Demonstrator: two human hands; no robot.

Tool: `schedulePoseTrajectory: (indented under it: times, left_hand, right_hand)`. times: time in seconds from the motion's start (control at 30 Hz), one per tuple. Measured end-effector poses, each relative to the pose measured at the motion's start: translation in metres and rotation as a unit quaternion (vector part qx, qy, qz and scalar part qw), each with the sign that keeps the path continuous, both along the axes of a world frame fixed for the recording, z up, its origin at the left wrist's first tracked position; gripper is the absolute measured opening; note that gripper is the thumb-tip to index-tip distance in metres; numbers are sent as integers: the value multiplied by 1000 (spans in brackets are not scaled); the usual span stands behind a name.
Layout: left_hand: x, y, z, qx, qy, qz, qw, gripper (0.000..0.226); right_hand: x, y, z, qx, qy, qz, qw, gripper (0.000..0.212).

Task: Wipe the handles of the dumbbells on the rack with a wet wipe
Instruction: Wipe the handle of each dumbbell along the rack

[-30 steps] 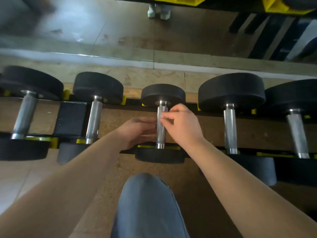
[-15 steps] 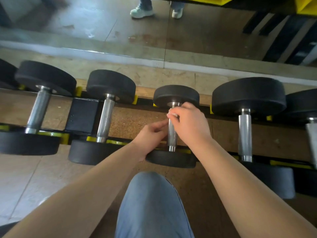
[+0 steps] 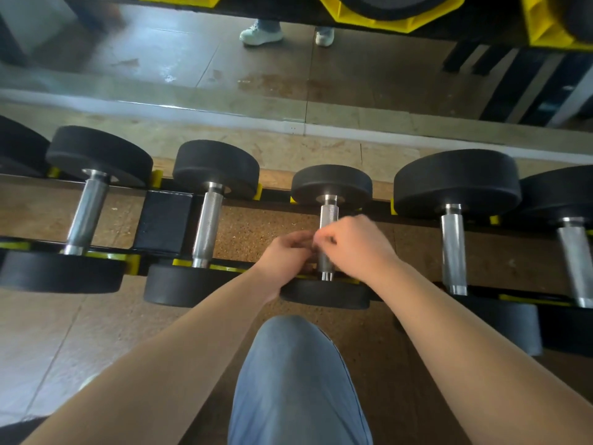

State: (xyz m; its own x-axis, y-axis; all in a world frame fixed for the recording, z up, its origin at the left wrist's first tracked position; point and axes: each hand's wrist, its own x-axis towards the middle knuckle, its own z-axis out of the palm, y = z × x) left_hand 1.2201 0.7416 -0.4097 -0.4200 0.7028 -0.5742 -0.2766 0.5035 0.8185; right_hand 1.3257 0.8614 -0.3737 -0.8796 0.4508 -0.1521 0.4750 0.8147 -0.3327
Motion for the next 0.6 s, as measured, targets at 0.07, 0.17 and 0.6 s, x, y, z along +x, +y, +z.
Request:
schedulePoseTrajectory:
  times: [0.07, 0.17, 0.6]
  left_hand:
    - [-1, -3, 4, 19, -35, 14, 999, 44]
    - [-3, -6, 6, 24, -36, 19, 999, 37]
    - [-11, -7, 6, 76, -88, 86, 989, 23]
  right_hand:
    - [6, -7, 4, -22, -63, 45, 997, 20]
    - [-5, 4, 4, -8, -13, -9, 1000, 19]
    - [-1, -10, -3, -140, 73, -122, 980, 27]
